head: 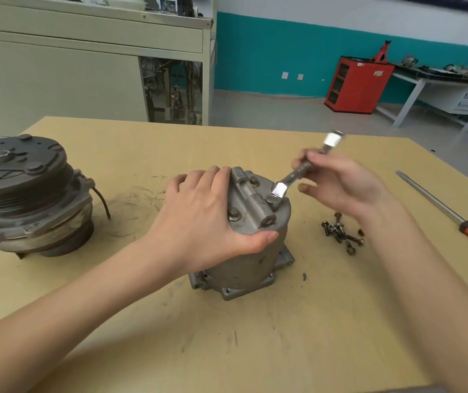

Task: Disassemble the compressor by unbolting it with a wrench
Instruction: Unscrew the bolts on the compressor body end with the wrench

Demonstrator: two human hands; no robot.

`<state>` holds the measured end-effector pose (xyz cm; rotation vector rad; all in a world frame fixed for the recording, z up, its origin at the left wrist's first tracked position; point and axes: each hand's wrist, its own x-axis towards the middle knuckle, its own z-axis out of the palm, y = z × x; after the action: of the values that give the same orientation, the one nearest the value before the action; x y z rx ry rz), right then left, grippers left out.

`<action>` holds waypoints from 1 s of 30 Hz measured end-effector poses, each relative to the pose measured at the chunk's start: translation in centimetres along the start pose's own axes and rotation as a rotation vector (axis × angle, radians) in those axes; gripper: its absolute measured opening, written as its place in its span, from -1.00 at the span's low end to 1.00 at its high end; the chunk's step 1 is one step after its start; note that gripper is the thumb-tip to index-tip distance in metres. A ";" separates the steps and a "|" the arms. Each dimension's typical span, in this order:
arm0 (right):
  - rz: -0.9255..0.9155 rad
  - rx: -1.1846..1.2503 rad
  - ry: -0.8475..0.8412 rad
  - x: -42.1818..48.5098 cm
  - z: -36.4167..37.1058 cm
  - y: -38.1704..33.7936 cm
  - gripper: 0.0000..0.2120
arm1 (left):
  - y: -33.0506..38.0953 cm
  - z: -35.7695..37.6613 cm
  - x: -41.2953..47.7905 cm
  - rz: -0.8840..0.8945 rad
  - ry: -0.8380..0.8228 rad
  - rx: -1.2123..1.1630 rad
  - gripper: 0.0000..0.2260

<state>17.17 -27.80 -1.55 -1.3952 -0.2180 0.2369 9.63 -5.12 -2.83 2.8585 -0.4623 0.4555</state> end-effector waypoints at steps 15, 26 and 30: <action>0.329 -0.225 -0.549 7.7 9.6 -4.1 -0.76 | 0.1 0.1 0.2 0.019 0.011 0.024 0.00; -0.228 0.112 0.225 -4.2 5.1 -3.8 -0.87 | 0.0 0.3 0.1 0.012 0.011 -0.007 0.05; -0.416 0.116 0.378 -9.2 5.4 -0.8 -0.82 | 0.1 0.2 0.1 0.006 0.010 0.000 0.06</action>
<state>6.83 -25.53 -0.03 -1.2218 -0.1720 -0.3517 9.74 -5.26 -3.02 2.8546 -0.4690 0.4708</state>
